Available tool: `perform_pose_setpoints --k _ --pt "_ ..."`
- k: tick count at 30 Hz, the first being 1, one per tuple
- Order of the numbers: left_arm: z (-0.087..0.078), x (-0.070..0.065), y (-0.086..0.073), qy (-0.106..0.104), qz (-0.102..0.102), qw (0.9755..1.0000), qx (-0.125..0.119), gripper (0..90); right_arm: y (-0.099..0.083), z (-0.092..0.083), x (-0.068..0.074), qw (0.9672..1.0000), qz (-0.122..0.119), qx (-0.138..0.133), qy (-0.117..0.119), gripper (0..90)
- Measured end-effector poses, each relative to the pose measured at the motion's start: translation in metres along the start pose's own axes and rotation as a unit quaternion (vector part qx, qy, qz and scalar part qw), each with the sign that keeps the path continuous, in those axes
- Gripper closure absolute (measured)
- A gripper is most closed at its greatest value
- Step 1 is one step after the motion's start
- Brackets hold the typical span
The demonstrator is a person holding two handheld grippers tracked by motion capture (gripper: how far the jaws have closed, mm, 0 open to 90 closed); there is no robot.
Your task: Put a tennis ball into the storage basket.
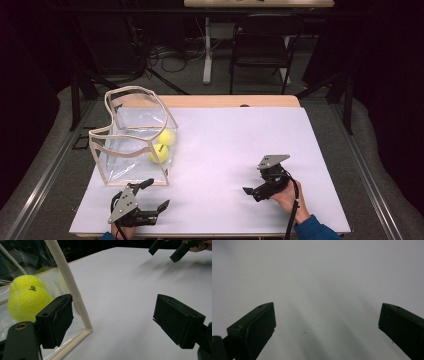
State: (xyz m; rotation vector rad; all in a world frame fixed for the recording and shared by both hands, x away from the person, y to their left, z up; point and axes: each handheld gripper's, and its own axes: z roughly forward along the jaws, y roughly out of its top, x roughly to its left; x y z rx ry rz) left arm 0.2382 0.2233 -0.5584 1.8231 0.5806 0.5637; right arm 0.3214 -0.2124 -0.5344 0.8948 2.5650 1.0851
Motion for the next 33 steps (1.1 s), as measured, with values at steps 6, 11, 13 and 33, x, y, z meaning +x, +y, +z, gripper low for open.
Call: perform_pose_setpoints --k 6,11,13,33 --pt "0.000 0.000 0.000 0.000 0.000 1.0000 0.001 15.9 -0.014 -0.003 0.000 1.0000 0.009 0.000 -0.004 0.3" --pt "0.000 0.000 0.000 0.000 -0.001 1.0000 0.001 15.9 -0.022 -0.006 0.002 0.9998 0.015 -0.006 -0.011 0.2" --pt "0.000 0.000 0.000 0.000 -0.001 1.0000 0.001 15.9 -0.026 -0.006 0.003 0.9998 0.016 -0.009 -0.011 0.2" --pt "0.001 0.001 0.000 0.000 -0.004 1.0000 0.001 15.9 -0.044 -0.012 0.010 0.9992 0.029 -0.019 -0.021 0.0"
